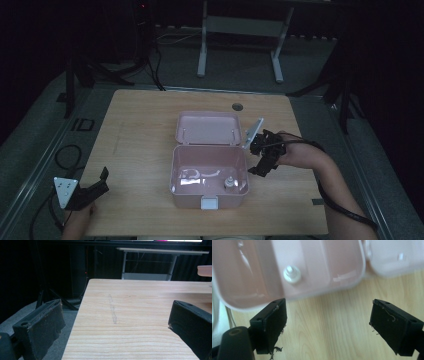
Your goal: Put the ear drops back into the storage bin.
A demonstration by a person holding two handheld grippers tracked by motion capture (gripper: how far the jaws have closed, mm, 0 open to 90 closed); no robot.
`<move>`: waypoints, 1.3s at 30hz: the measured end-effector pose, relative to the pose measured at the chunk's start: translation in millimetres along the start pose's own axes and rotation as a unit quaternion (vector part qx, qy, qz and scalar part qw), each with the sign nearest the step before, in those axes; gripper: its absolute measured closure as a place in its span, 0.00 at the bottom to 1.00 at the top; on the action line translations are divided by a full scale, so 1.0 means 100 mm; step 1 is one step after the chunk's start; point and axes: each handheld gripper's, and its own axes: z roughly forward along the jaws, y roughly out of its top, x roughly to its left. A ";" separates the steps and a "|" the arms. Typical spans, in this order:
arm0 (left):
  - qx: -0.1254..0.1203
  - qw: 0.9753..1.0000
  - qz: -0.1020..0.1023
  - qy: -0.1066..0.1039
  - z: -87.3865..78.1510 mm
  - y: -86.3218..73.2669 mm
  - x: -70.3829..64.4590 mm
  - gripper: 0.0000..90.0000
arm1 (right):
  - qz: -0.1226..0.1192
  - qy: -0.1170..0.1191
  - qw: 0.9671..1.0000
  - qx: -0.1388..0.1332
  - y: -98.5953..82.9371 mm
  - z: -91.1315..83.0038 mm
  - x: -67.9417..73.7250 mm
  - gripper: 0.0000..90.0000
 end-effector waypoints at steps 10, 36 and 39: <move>0.000 1.000 0.000 0.000 0.00 0.00 0.00 0.00 | 0.047 -0.011 0.999 -0.020 -0.46 0.32 -0.06 0.15; 0.001 1.000 -0.001 0.000 0.00 0.00 0.00 0.00 | 0.181 -0.083 0.970 -0.140 -1.40 0.99 0.07 0.15; 0.002 1.000 -0.001 0.000 0.00 0.00 0.01 0.00 | 0.201 -0.107 0.962 -0.149 -1.49 1.02 0.09 0.15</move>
